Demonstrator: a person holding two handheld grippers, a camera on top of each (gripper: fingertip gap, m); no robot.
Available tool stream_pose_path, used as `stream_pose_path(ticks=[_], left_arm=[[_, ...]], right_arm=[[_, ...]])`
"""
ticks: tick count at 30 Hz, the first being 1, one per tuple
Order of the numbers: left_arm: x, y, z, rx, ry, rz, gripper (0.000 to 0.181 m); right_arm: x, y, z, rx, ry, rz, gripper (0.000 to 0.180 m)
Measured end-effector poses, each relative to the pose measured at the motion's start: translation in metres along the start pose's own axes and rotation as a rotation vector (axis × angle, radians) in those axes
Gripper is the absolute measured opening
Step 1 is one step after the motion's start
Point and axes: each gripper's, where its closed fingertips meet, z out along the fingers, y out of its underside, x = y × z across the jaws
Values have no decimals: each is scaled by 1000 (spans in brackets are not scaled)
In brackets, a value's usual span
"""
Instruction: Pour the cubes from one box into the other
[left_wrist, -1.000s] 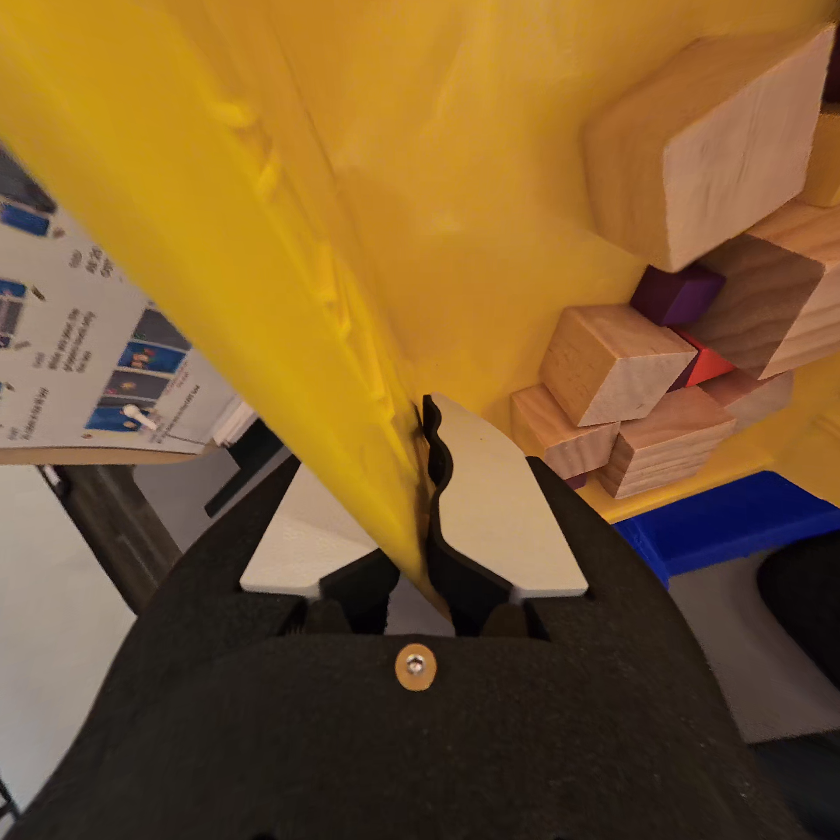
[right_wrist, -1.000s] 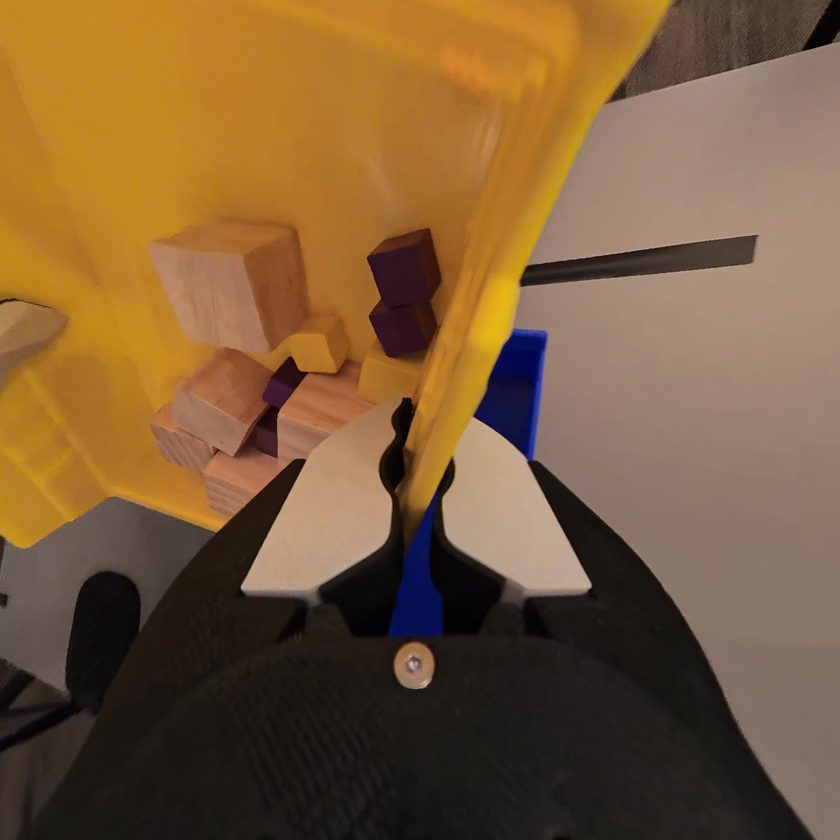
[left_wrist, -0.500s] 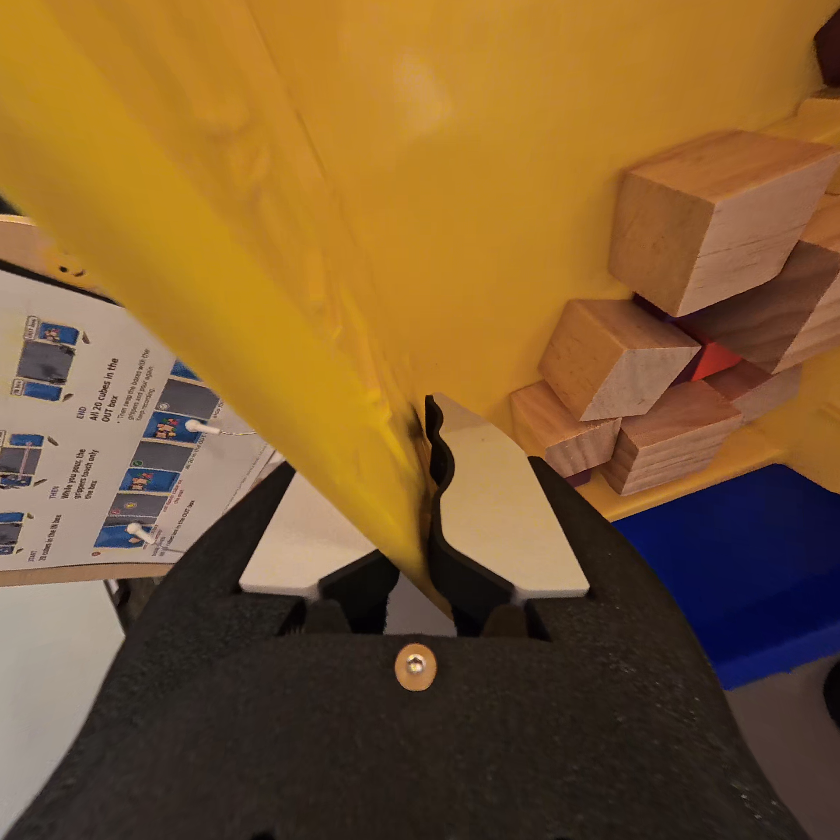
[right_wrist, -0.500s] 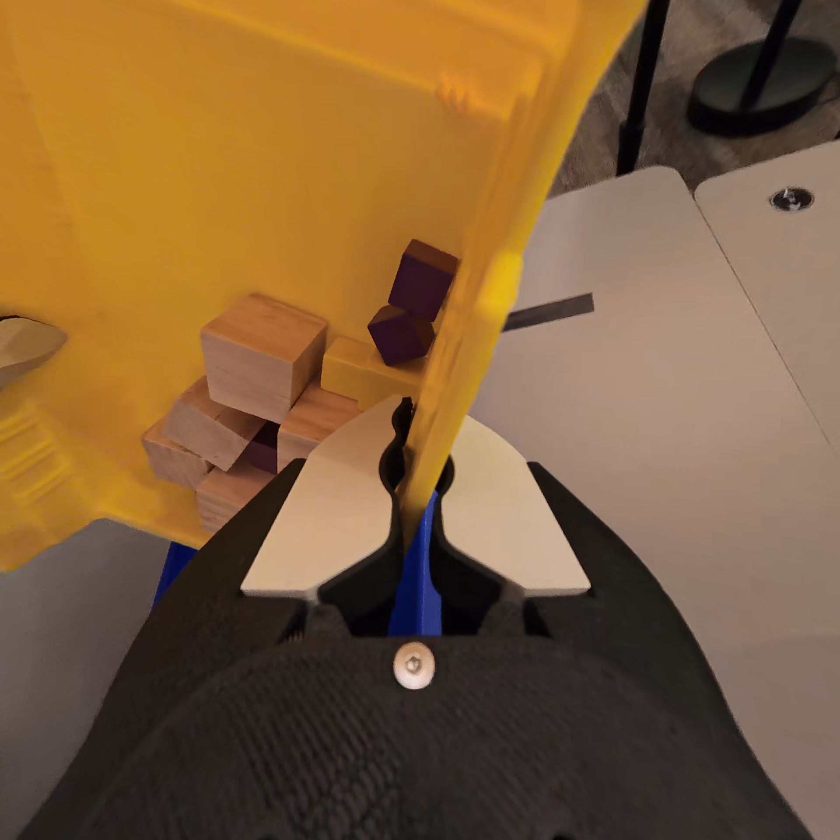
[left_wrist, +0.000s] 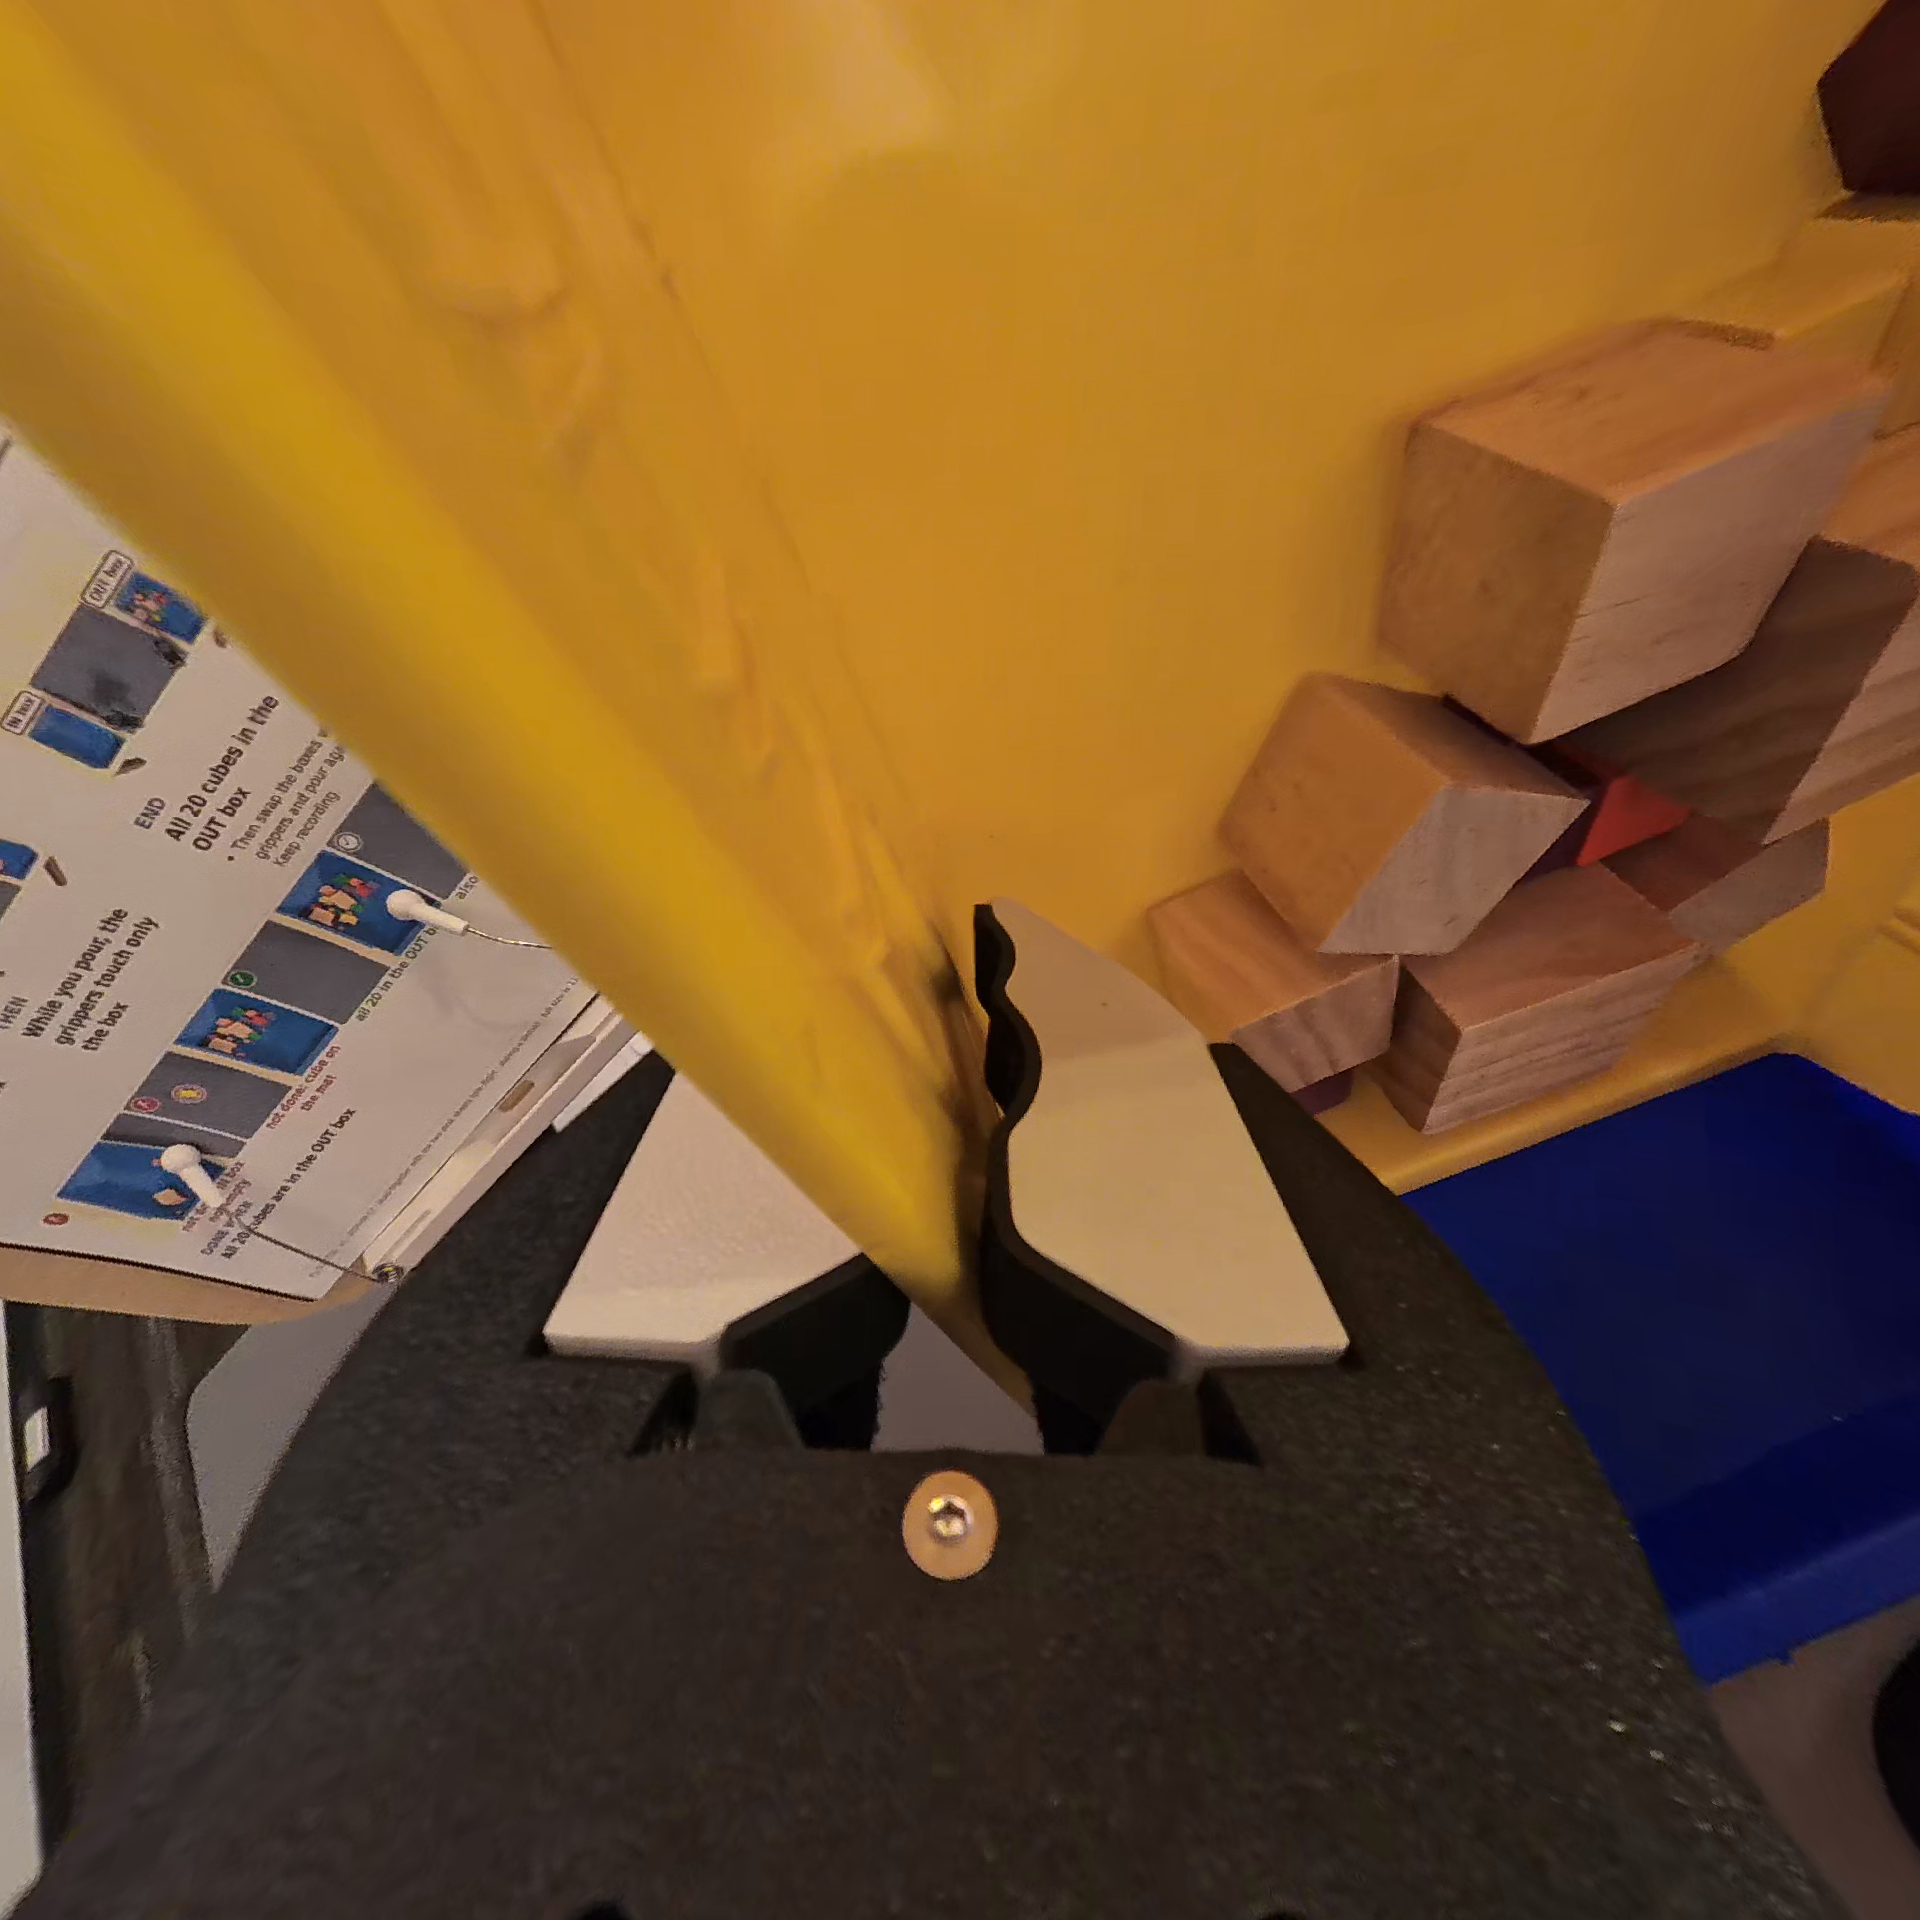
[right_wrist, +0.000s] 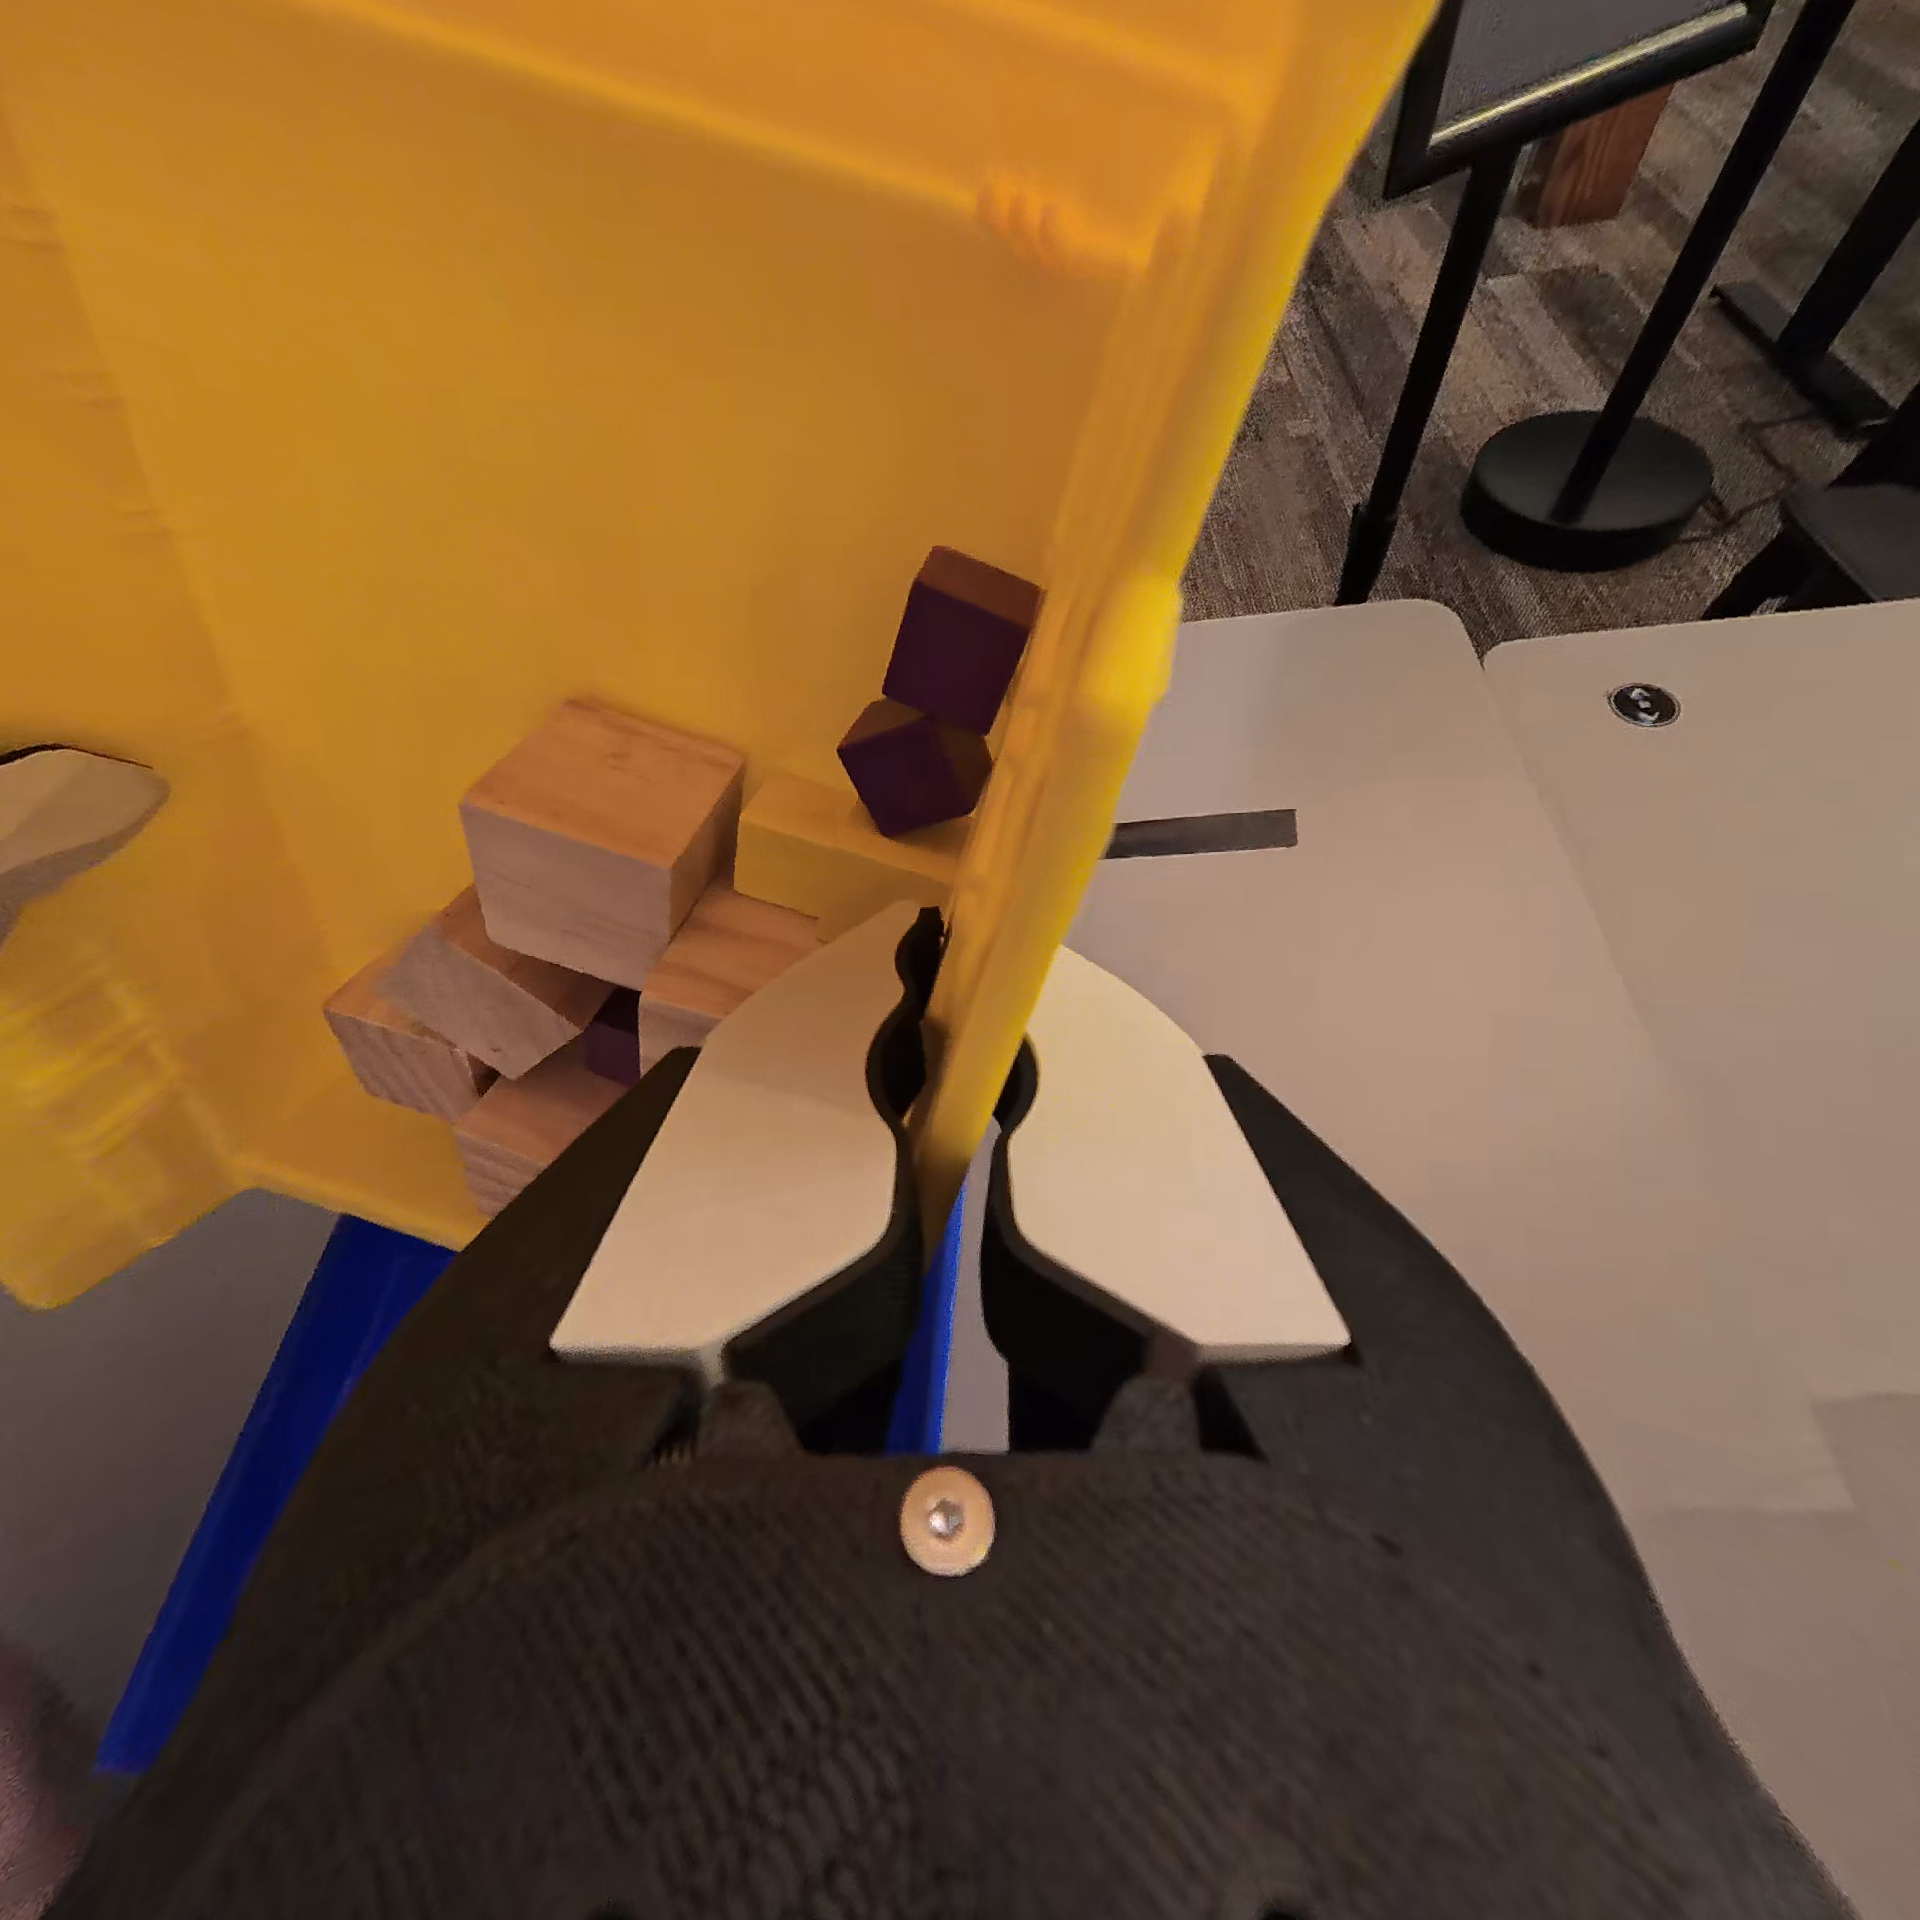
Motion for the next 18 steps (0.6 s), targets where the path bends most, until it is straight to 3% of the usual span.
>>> stream_pose_path(ticks=[11, 18], left_arm=[[-3, 6, 5, 34, -5, -2, 10], [-9, -8, 3, 122, -35, 10, 10]], right_arm=[[-5, 0, 7, 1, 18, -58, 5], [-2, -13, 3, 105, 39, -67, 5]])
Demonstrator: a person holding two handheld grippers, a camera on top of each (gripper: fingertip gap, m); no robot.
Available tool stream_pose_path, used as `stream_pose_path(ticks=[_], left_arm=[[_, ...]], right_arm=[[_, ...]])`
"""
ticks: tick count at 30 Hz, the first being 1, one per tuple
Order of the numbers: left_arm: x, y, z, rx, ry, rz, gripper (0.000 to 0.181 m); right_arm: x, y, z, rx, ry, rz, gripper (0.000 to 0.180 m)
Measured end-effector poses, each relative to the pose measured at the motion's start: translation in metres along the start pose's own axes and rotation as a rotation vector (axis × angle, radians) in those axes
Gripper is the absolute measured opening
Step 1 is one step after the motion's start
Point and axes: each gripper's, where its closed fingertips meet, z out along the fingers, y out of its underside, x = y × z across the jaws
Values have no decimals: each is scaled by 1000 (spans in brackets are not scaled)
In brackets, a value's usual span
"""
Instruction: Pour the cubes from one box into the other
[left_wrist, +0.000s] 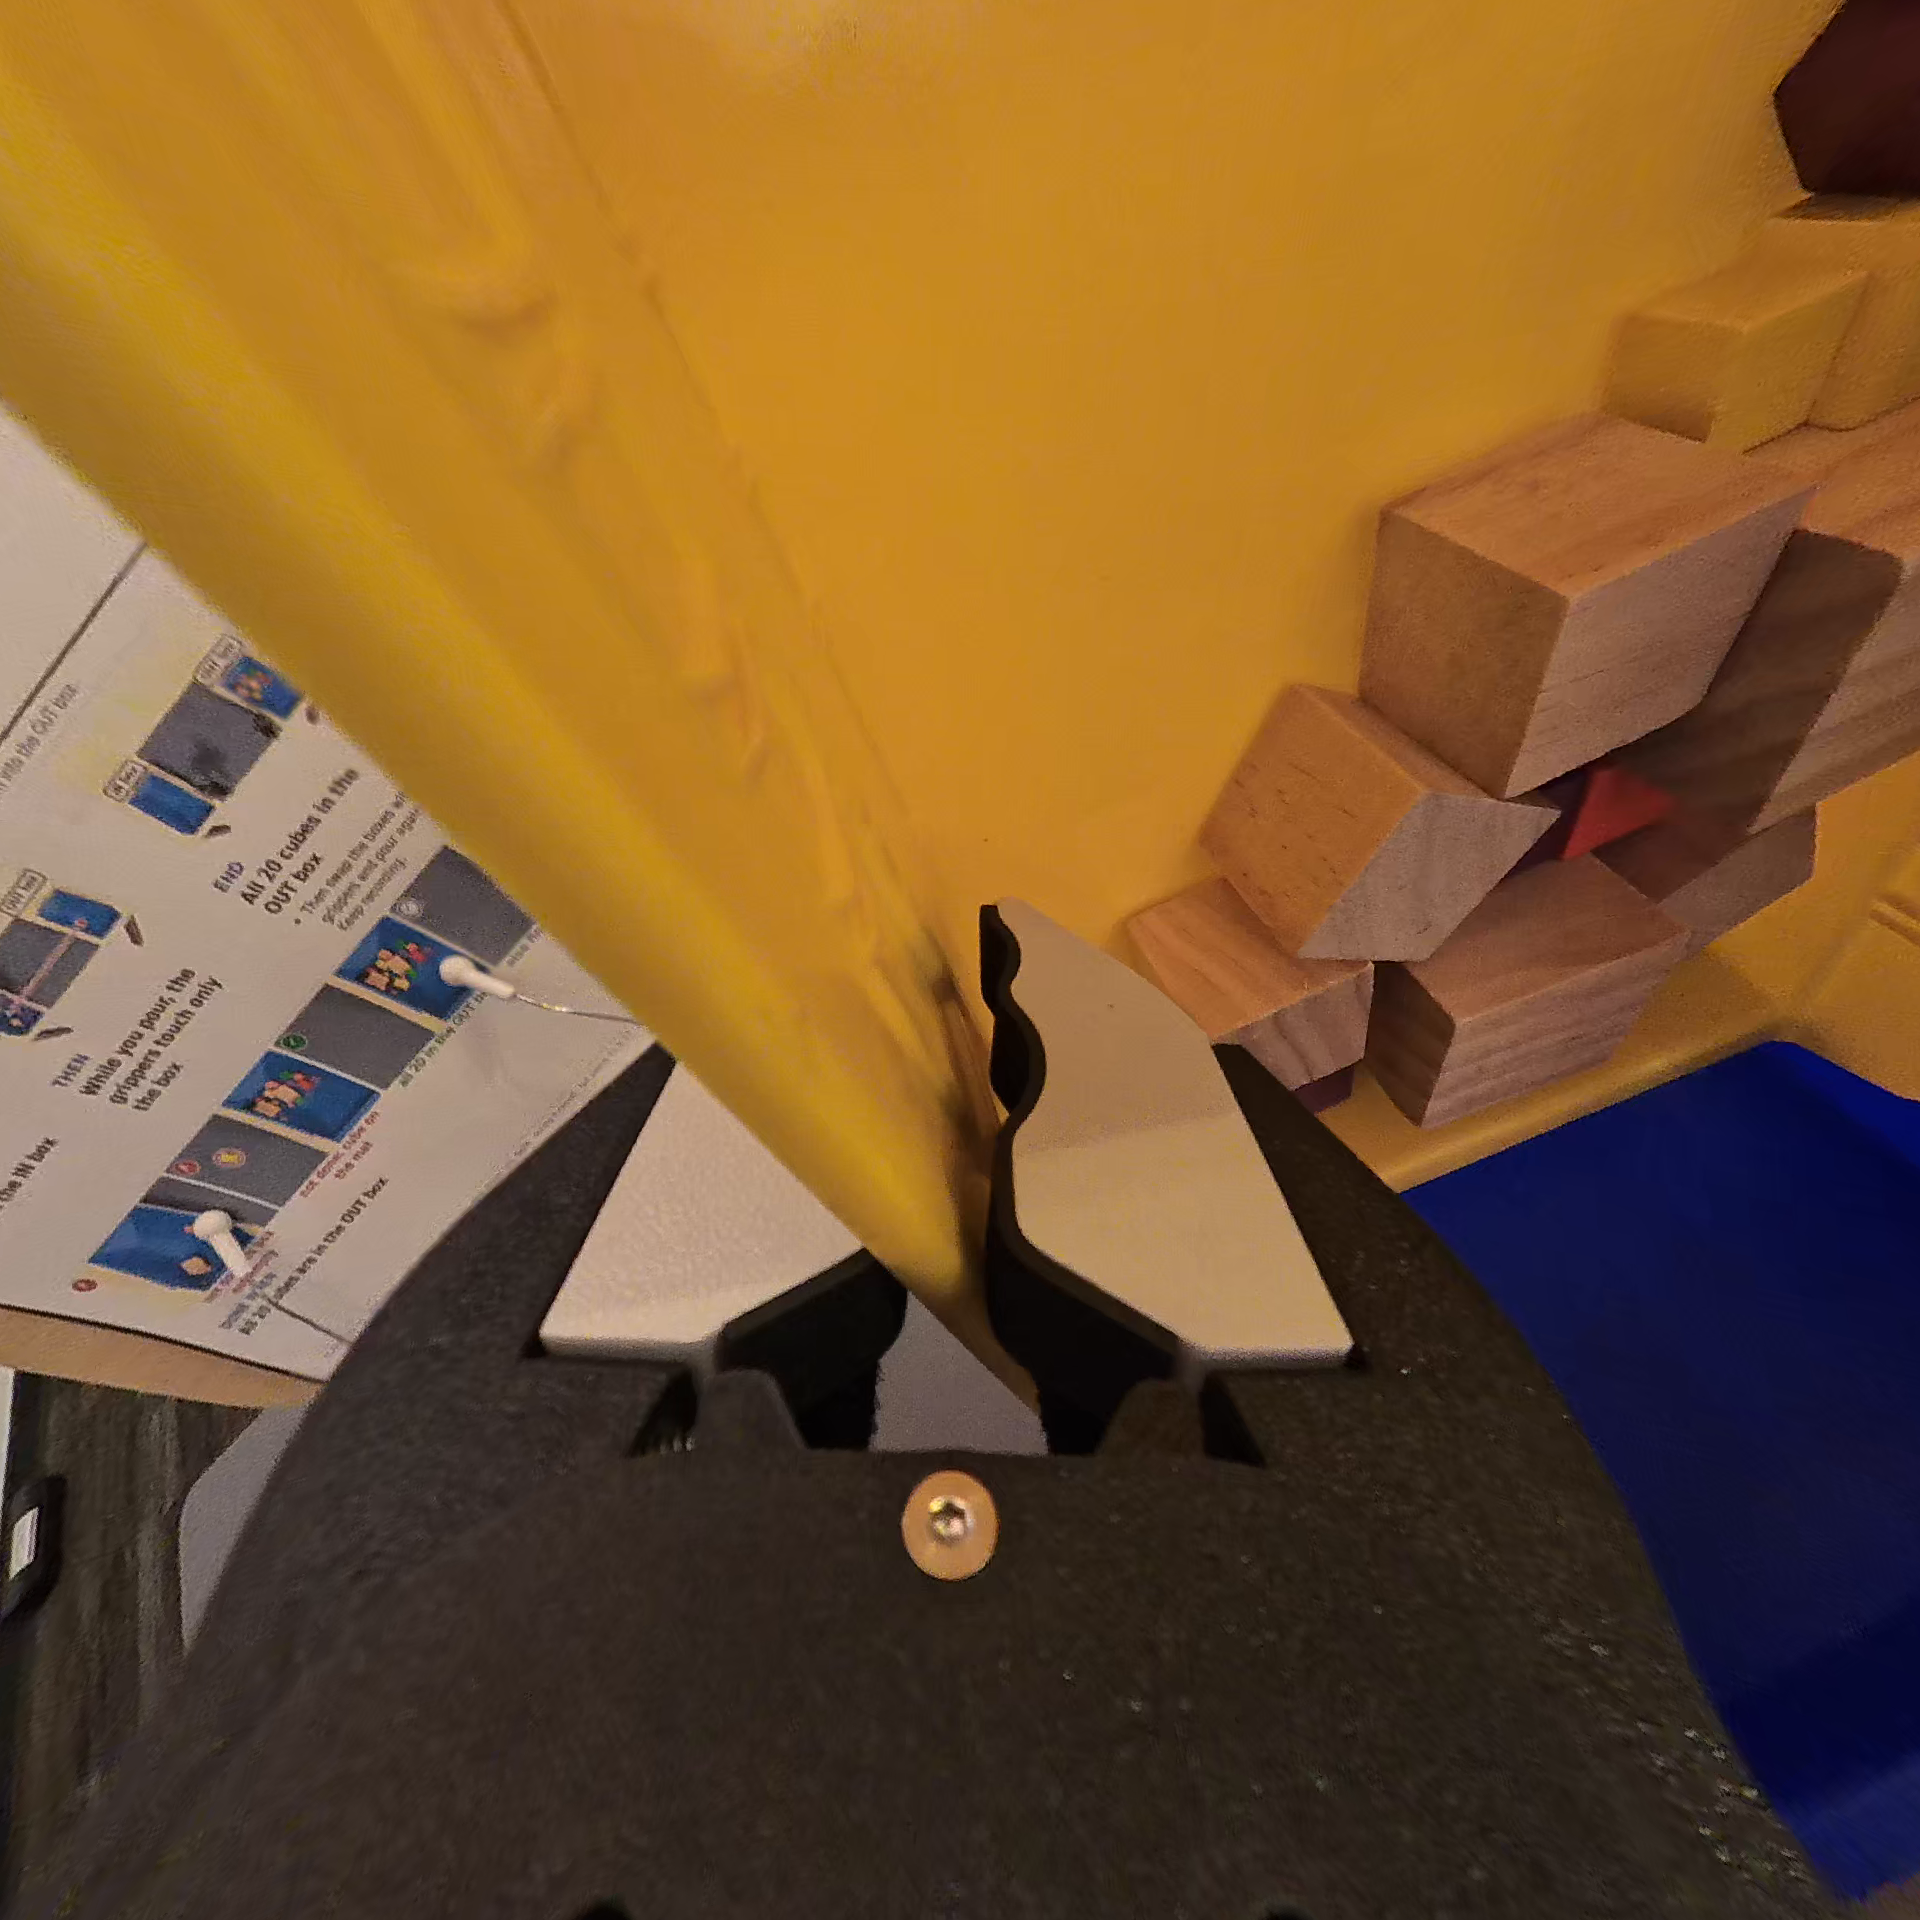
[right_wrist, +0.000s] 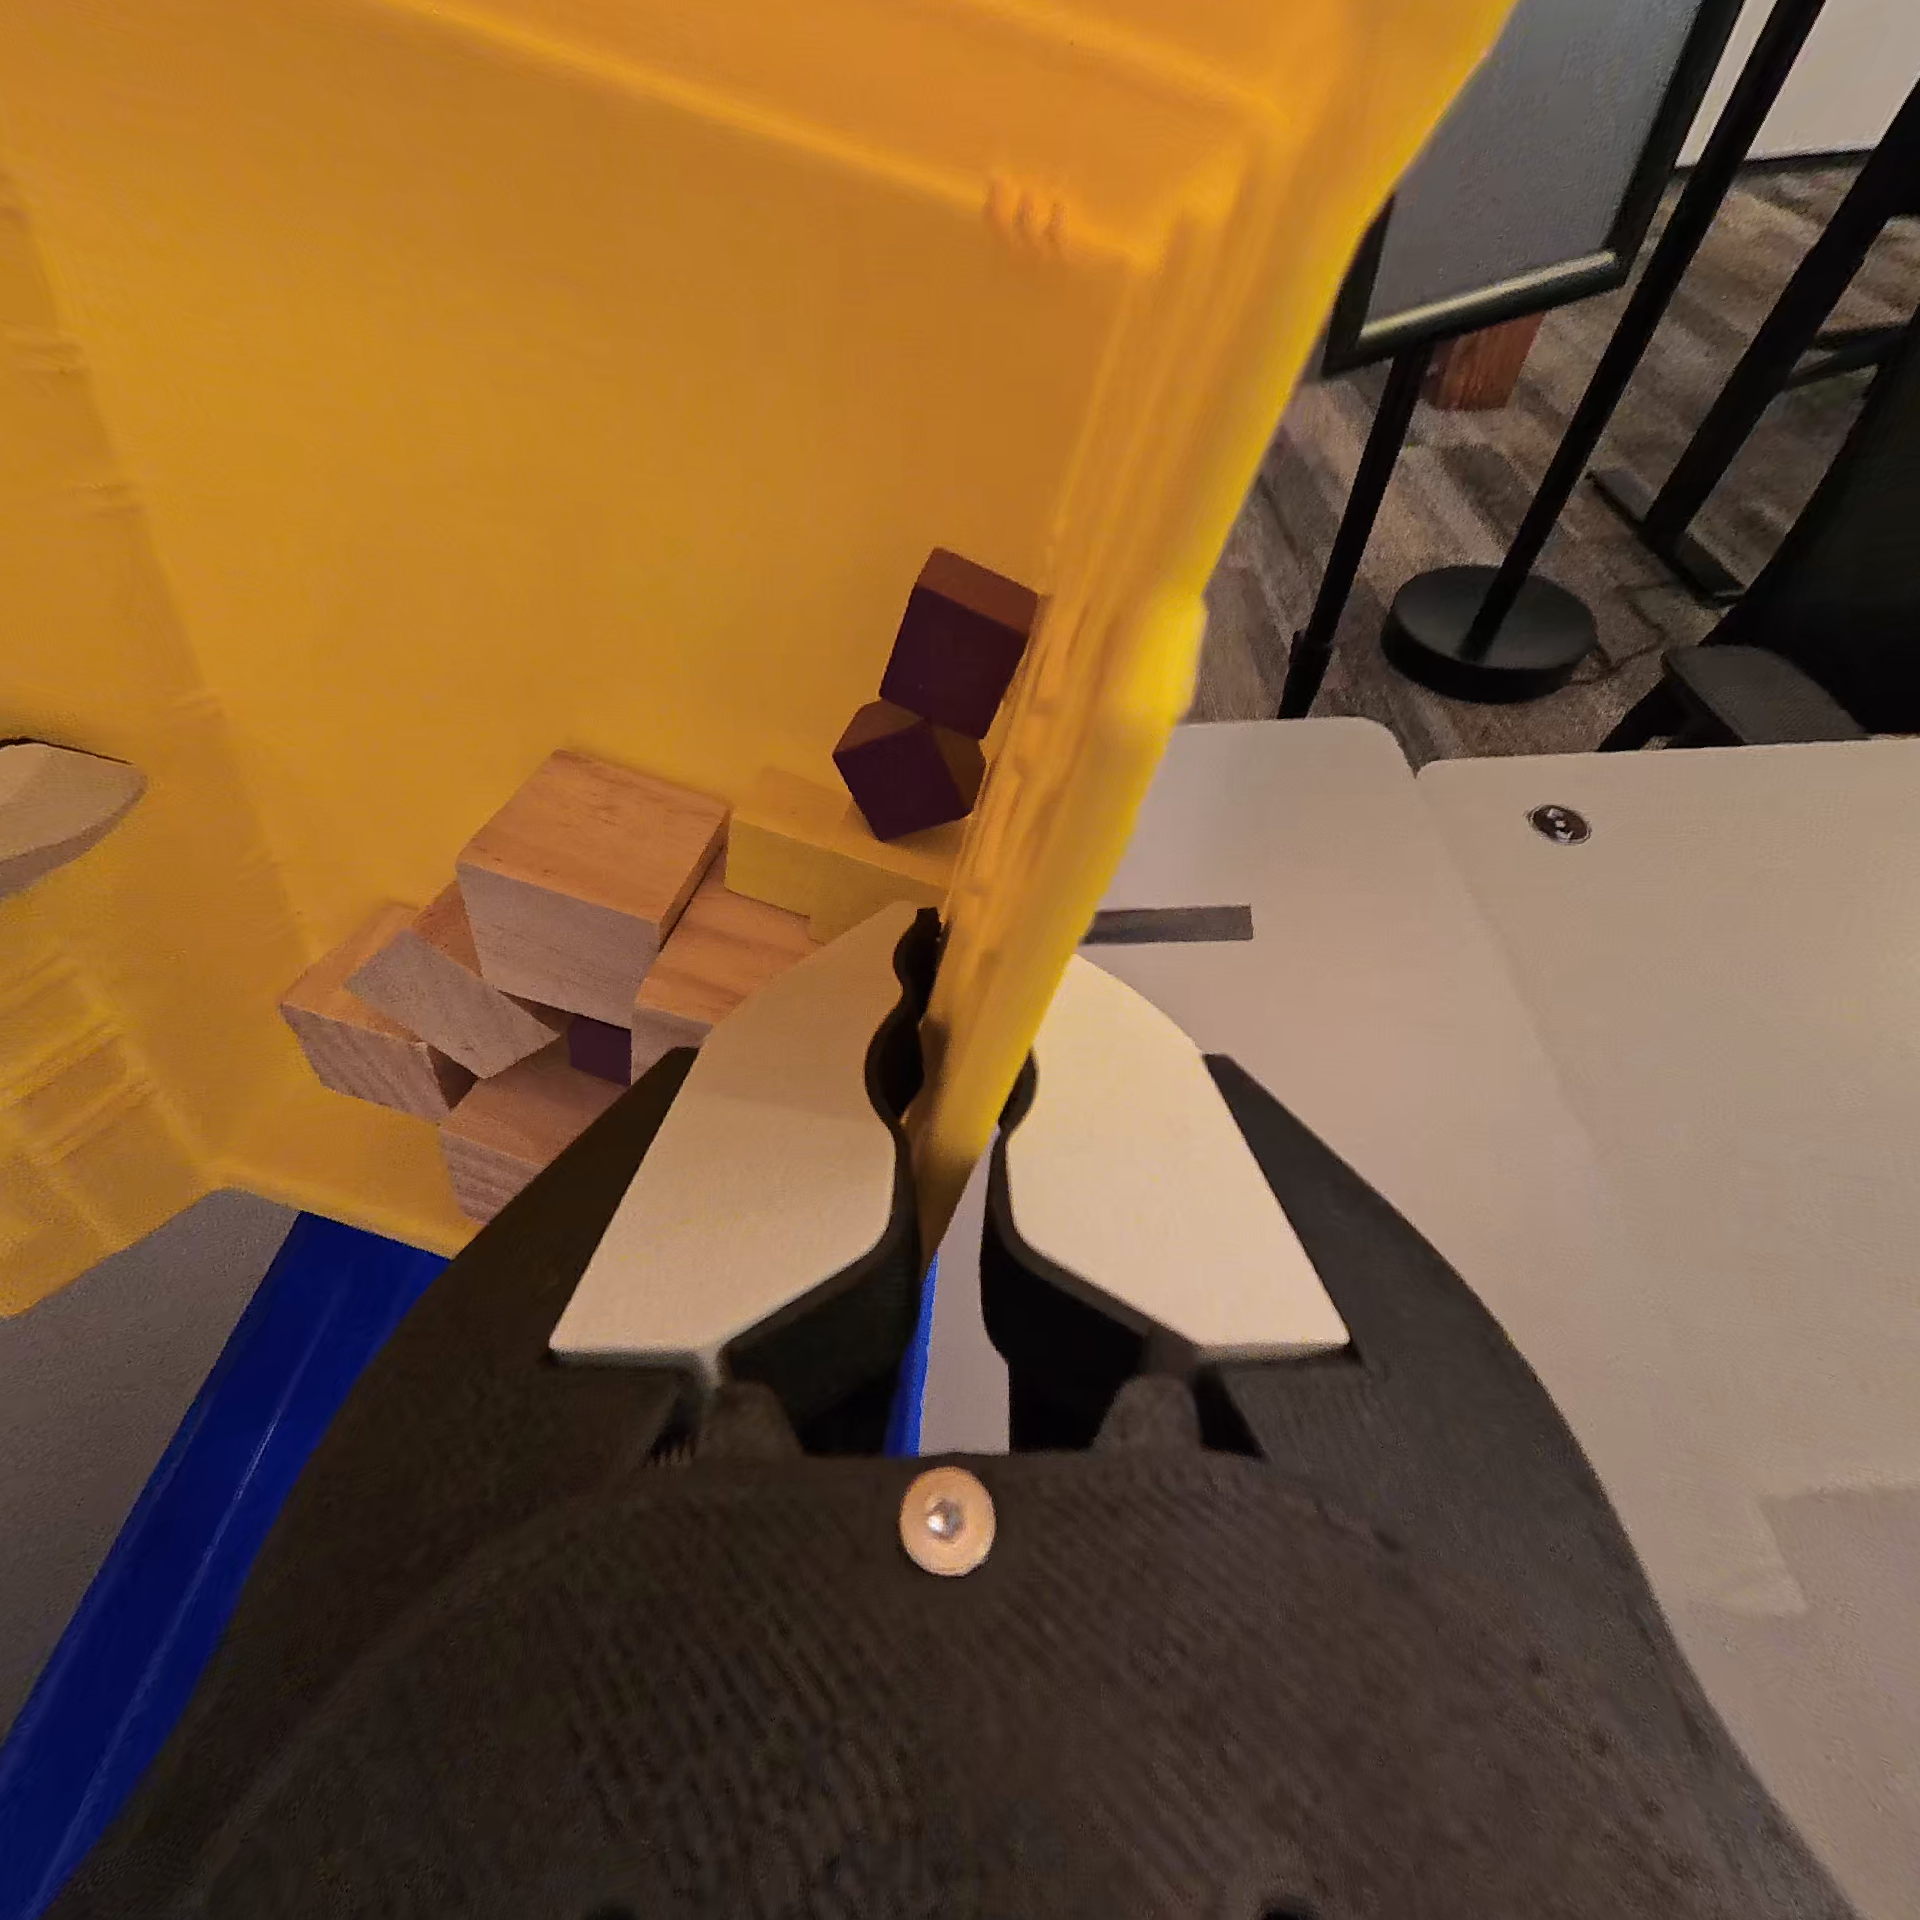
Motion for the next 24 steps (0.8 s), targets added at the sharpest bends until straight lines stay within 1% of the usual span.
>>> stream_pose_path(ticks=[3, 24], left_arm=[[-2, -5, 1, 23, -9, 5, 10], [-29, -16, -11, 134, -126, 44, 9]], right_arm=[[2, -5, 0, 53, -1, 6, 5], [-15, -25, 6, 250, -40, 10, 4]])
